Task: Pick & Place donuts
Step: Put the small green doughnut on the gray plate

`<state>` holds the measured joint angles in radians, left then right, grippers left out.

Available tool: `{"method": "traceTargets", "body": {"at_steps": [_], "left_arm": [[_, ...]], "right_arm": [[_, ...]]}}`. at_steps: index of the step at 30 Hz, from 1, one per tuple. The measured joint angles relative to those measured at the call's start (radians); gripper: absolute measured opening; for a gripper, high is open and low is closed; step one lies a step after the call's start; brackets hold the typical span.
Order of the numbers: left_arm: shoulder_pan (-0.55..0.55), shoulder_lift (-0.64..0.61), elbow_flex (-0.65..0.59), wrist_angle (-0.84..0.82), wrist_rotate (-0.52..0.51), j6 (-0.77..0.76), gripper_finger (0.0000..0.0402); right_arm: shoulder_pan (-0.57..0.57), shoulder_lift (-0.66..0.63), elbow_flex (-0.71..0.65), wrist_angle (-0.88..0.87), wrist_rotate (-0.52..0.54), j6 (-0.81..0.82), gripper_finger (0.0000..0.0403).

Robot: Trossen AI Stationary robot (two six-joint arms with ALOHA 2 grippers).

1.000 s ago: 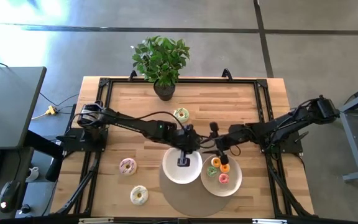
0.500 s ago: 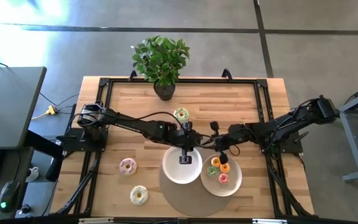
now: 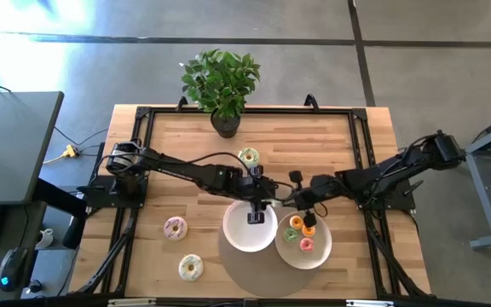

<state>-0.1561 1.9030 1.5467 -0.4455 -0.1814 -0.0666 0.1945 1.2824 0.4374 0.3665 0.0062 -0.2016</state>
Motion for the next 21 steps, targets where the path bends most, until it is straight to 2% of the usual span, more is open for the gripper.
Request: {"method": "traceTargets", "body": {"at_steps": [3, 8, 11, 15, 18, 21], "left_arm": [[-0.001, 0.000, 0.000, 0.000, 0.002, -0.019, 0.0169], [-0.001, 0.000, 0.000, -0.006, 0.003, -0.020, 0.0172], [-0.001, 0.000, 0.000, -0.008, 0.003, -0.017, 0.0172], [-0.001, 0.000, 0.000, -0.011, 0.003, -0.017, 0.0172], [-0.001, 0.000, 0.000, -0.013, 0.003, -0.017, 0.0172], [-0.001, 0.000, 0.000, -0.014, 0.004, -0.017, 0.0172]], "right_arm": [[0.046, -0.031, 0.016, -0.127, 0.011, 0.023, 0.0007], [0.154, -0.088, 0.136, -0.532, 0.082, 0.193, 0.0015], [0.226, -0.093, 0.203, -0.717, 0.034, 0.279, 0.0013], [0.311, -0.093, 0.216, -0.752, -0.055, 0.413, 0.0013], [0.370, -0.093, 0.202, -0.744, -0.050, 0.498, 0.0021], [0.423, -0.093, 0.172, -0.738, -0.026, 0.515, 0.0028]]}}
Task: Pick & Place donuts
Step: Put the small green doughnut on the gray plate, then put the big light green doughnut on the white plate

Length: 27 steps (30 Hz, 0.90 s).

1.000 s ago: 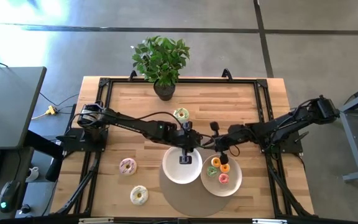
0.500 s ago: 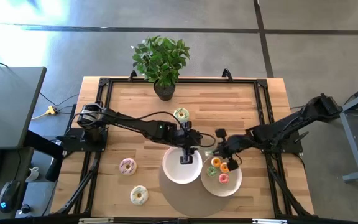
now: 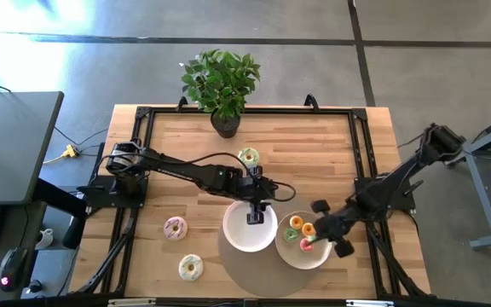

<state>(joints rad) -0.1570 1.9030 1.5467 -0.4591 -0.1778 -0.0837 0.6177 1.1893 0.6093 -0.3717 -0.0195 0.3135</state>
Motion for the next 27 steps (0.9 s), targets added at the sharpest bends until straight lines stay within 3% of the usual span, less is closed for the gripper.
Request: {"method": "traceTargets", "body": {"at_steps": [10, 16, 27], "left_arm": [[0.000, 0.000, 0.000, -0.014, 0.000, 0.053, 0.0172], [0.000, 0.000, 0.000, -0.014, -0.031, 0.053, 0.0172], [0.000, 0.000, 0.000, -0.015, -0.034, 0.046, 0.0172]], "right_arm": [[0.085, 0.000, -0.093, 0.208, 0.058, -0.004, 0.0044], [0.085, 0.001, -0.093, 0.302, 0.030, 0.000, 0.0082], [0.083, 0.001, -0.094, 0.353, 0.138, -0.141, 0.0151]]}}
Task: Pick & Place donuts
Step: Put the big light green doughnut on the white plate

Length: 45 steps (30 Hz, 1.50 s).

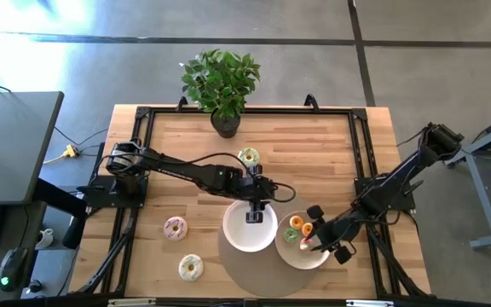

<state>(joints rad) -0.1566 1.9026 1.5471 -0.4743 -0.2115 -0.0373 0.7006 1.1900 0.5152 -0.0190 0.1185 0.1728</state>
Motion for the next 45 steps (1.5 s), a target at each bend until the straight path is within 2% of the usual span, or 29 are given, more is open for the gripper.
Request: {"method": "traceTargets", "body": {"at_steps": [7, 14, 16, 21, 25, 29, 32, 36, 41, 45], "left_arm": [[0.000, 0.000, 0.000, -0.012, -0.005, -0.075, 0.0172], [0.000, 0.000, 0.001, -0.121, 0.070, -0.183, 0.0172], [-0.001, -0.002, 0.001, -0.147, 0.071, -0.213, 0.0172], [0.000, -0.046, 0.002, -0.235, 0.073, -0.289, 0.0172], [-0.001, -0.093, 0.002, -0.325, 0.101, -0.368, 0.0172], [-0.009, -0.162, 0.001, -0.440, 0.108, -0.398, 0.0172], [-0.019, -0.215, 0.000, -0.523, 0.068, -0.404, 0.0172], [-0.034, -0.290, 0.003, -0.615, -0.069, -0.448, 0.0172], [-0.071, -0.377, -0.003, -0.759, -0.237, -0.556, 0.0172], [-0.089, -0.397, -0.001, -0.826, -0.324, -0.608, 0.0172]], "right_arm": [[-0.017, 0.026, 0.000, 0.038, 0.117, -0.133, 0.0184], [-0.074, 0.089, 0.000, 0.045, -0.031, -0.156, 0.0189], [-0.089, 0.093, 0.000, 0.046, -0.005, -0.163, 0.0189], [-0.137, 0.093, 0.000, 0.093, 0.136, -0.290, 0.0189], [-0.198, 0.093, 0.000, 0.195, 0.146, -0.358, 0.0189], [-0.275, 0.093, 0.000, 0.305, 0.177, -0.358, 0.0189], [-0.352, 0.095, 0.000, 0.358, 0.174, -0.363, 0.0189], [-0.465, 0.139, 0.000, 0.456, 0.030, -0.379, 0.0189], [-0.587, 0.272, 0.008, 0.705, -0.079, -0.395, 0.0189], [-0.672, 0.407, 0.083, 0.747, -0.121, -0.396, 0.0189]]}}
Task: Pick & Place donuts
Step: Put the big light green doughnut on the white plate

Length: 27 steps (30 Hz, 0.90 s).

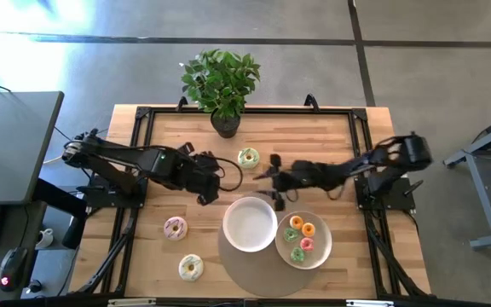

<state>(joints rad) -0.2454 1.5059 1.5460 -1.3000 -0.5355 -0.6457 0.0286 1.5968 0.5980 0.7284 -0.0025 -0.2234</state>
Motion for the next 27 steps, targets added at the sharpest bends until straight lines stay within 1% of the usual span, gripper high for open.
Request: {"method": "traceTargets", "body": {"at_steps": [2, 3, 7, 9, 12, 14, 16, 19, 21, 25, 27], "left_arm": [[-0.018, -0.002, -0.006, -0.047, -0.003, -0.027, 0.0172], [-0.018, -0.004, -0.006, -0.045, -0.005, -0.038, 0.0172], [-0.030, -0.006, -0.004, -0.042, 0.007, -0.053, 0.0172], [-0.032, -0.004, -0.004, -0.035, 0.007, -0.065, 0.0172], [-0.032, 0.005, -0.004, -0.035, 0.026, -0.066, 0.0172], [-0.032, 0.006, -0.004, -0.035, 0.031, -0.066, 0.0172], [-0.032, 0.004, -0.004, -0.036, 0.027, -0.061, 0.0172], [-0.032, 0.005, -0.004, -0.035, 0.024, -0.044, 0.0172], [-0.032, 0.005, -0.004, -0.035, 0.026, -0.035, 0.0172], [-0.032, 0.005, -0.004, -0.036, 0.029, -0.032, 0.0172], [-0.032, 0.005, -0.004, -0.036, 0.029, -0.032, 0.0172]], "right_arm": [[-0.035, 0.074, 0.060, -0.032, 0.004, 0.028, 0.0189], [-0.052, 0.113, 0.095, -0.069, 0.001, 0.035, 0.0189], [-0.100, 0.239, 0.248, -0.264, -0.013, 0.036, 0.0189], [-0.116, 0.287, 0.319, -0.367, 0.041, 0.040, 0.0189], [-0.128, 0.343, 0.409, -0.493, 0.183, 0.041, 0.0188], [-0.131, 0.358, 0.448, -0.541, 0.262, 0.040, 0.0188], [-0.136, 0.362, 0.474, -0.548, 0.300, 0.040, 0.0188], [-0.142, 0.362, 0.490, -0.553, 0.295, 0.041, 0.0188], [-0.150, 0.362, 0.493, -0.566, 0.264, 0.074, 0.0188], [-0.178, 0.362, 0.483, -0.618, 0.156, 0.210, 0.0188], [-0.191, 0.362, 0.466, -0.599, 0.149, 0.219, 0.0188]]}}
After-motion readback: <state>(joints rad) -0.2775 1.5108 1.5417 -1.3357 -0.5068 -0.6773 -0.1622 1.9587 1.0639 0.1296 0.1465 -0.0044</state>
